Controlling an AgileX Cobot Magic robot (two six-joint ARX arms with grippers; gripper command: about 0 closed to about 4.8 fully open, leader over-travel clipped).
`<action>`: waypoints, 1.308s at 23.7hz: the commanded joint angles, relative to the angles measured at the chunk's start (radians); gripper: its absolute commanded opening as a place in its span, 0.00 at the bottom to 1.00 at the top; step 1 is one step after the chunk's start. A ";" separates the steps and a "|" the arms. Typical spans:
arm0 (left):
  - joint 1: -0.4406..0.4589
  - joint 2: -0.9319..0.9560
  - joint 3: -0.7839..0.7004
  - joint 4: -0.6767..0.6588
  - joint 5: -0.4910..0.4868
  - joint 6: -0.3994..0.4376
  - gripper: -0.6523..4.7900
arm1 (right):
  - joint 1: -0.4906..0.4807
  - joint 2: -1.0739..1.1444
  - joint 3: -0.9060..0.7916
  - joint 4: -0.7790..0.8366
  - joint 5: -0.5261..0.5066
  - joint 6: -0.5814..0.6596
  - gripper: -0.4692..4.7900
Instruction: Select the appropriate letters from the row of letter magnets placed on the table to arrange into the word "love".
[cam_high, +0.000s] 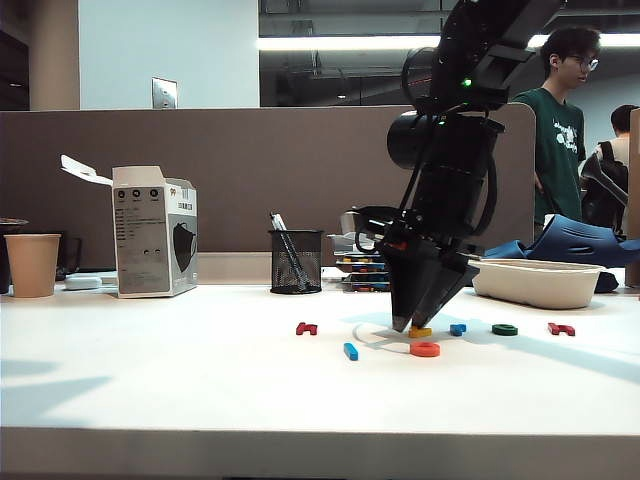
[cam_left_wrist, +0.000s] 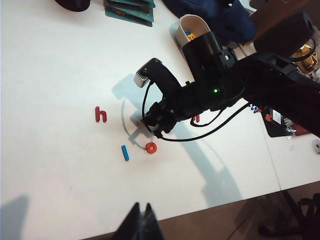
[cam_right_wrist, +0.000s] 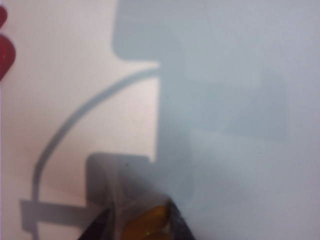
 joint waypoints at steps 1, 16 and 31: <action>-0.001 -0.002 0.004 0.010 -0.006 0.005 0.11 | 0.001 0.009 -0.002 -0.013 0.011 0.001 0.28; -0.001 -0.002 0.004 0.010 -0.006 0.005 0.11 | 0.002 0.009 -0.002 -0.010 0.037 0.028 0.17; -0.001 -0.002 0.004 0.010 -0.006 0.005 0.11 | 0.001 0.008 -0.002 -0.041 0.034 0.032 0.17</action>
